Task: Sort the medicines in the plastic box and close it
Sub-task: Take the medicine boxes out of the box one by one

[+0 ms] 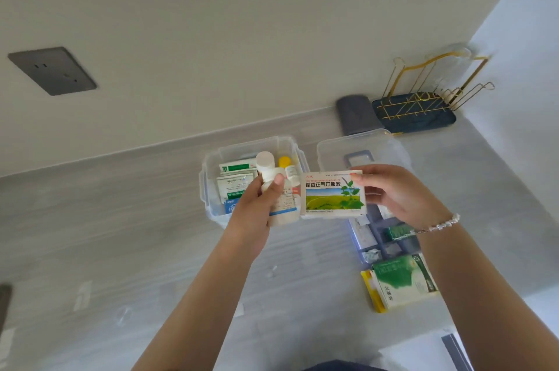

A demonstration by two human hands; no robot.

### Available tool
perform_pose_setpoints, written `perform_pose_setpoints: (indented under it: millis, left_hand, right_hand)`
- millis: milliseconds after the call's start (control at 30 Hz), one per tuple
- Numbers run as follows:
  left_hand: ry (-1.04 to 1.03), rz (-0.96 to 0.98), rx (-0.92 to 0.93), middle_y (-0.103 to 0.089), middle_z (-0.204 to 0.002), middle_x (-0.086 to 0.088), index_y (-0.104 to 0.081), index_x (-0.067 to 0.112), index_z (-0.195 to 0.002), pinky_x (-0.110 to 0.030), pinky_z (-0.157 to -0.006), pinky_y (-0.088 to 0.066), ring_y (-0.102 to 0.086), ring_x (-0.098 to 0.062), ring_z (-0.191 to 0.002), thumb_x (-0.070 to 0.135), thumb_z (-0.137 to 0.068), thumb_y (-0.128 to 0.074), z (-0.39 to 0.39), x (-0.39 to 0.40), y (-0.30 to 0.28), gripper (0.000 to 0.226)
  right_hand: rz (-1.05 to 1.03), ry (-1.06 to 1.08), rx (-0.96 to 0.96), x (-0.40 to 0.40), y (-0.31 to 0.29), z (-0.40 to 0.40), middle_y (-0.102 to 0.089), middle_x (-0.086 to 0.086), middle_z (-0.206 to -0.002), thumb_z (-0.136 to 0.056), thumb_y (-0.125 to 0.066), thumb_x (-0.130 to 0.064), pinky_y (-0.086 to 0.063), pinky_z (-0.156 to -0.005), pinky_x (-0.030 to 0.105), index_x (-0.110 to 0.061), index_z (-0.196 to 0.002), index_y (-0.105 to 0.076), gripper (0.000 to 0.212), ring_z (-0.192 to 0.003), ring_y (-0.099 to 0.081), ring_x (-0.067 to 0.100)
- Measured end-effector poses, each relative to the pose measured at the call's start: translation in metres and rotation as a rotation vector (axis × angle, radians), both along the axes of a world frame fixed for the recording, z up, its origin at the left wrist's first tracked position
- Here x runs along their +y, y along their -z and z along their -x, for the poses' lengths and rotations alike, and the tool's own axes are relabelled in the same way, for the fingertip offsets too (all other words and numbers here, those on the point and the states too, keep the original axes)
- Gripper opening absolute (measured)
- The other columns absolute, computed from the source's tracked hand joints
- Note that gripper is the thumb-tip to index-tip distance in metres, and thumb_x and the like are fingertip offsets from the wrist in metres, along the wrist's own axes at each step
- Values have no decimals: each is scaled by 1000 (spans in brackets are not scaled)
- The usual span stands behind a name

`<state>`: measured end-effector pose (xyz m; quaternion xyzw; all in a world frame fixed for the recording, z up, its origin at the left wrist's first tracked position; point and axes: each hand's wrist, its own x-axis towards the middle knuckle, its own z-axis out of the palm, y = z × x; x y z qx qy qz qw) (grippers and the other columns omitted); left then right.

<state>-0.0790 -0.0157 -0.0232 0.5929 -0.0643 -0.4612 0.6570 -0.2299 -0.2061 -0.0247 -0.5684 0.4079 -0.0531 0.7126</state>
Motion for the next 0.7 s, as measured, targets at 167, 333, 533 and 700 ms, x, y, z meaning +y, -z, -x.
perform_pose_setpoints:
  millis: [167, 333, 533, 700]
  left_hand:
    - [99, -57, 140, -73, -89, 11, -61, 29, -99, -29, -77, -53, -65, -10, -90, 25, -93, -50, 51, -24, 17, 13]
    - [143, -208, 18, -65, -98, -2, -59, 24, -102, -36, -82, -49, -61, -17, -90, 22, -92, -53, 94, -44, 46, 12]
    - [74, -345, -195, -63, -108, -6, -56, 25, -103, -32, -81, -45, -60, -24, -100, 20, -85, -63, 128, -52, 89, 20]
    - [-7, -412, -292, -63, -102, 1, -58, 29, -97, -29, -78, -45, -60, -22, -103, 18, -77, -72, 142, -54, 112, 26]
  right_hand:
    - [-83, 40, 43, -16, 16, 69, -74, 14, -91, -83, -61, -6, -57, -70, 31, -2, -97, -66, 16, -83, -72, 24]
    - [-158, 47, 110, -30, 42, 122, -72, 18, -100, -81, -63, -6, -57, -75, 35, 4, -104, -62, 25, -92, -70, 30]
    - [-194, 11, 186, -38, 74, 164, -72, 18, -101, -81, -65, -6, -55, -80, 37, 2, -106, -60, 26, -94, -69, 29]
    - [-238, -30, 204, -40, 91, 179, -73, 18, -99, -81, -66, -7, -56, -80, 35, 3, -99, -61, 21, -91, -70, 27]
